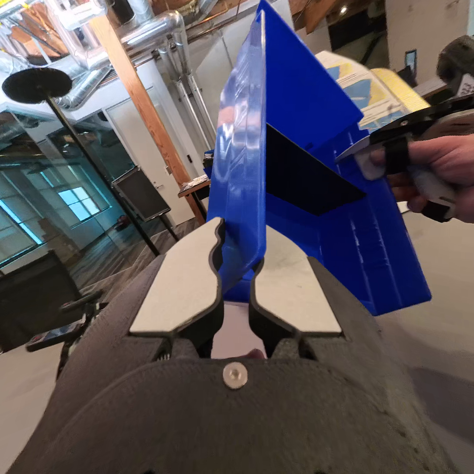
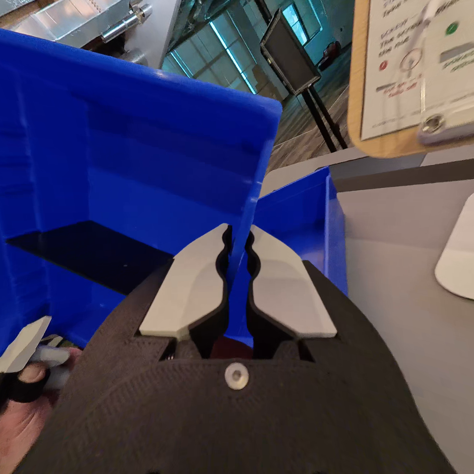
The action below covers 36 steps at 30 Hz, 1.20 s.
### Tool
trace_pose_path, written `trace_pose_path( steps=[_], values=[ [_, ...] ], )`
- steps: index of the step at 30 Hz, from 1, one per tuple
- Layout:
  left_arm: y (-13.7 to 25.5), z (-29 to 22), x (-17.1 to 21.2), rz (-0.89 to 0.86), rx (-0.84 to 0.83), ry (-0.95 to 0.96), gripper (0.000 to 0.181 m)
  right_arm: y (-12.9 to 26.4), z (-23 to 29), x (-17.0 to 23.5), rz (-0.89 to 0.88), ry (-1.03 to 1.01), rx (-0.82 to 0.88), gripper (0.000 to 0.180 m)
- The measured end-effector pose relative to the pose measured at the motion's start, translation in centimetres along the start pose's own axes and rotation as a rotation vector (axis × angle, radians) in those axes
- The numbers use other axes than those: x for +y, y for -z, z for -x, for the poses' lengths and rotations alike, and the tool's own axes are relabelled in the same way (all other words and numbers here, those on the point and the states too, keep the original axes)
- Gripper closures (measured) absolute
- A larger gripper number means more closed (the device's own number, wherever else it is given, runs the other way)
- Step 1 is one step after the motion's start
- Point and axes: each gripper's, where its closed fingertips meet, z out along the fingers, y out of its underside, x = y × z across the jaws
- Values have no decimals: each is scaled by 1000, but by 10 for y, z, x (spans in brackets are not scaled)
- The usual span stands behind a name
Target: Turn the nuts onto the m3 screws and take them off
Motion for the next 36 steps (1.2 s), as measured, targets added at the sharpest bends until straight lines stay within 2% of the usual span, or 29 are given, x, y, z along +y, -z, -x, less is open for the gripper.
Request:
trace_pose_path(
  steps=[5,10,13,15,17,20,25,28,33,34,36],
  values=[
    [-9,-45,-10,-32,144,65,146,24,-13,-30,-25,76,19,173],
    [-9,-87,-37,-107,336,131,120,69,-28,-72,-95,171,57,173],
    [-1,-81,-51,-164,368,202,117,109,-41,-100,-145,239,114,173],
    [-1,-65,-48,-150,358,245,115,140,-52,-118,-172,274,160,173],
    [-8,-49,-30,-82,326,267,116,172,-63,-135,-188,303,205,173],
    [-27,-36,29,130,246,267,111,220,-80,-156,-181,359,284,173],
    [-58,-61,123,426,229,312,93,287,-111,-178,-159,432,422,173],
    [-70,-57,149,495,192,317,96,315,-134,-182,-128,426,469,173],
    [-81,-68,181,602,256,338,133,354,-189,-190,-25,398,535,173],
    [-83,-69,187,614,255,345,132,360,-201,-192,-9,397,551,173],
    [-88,-70,193,617,252,371,147,373,-223,-195,28,391,582,173]
  ],
)
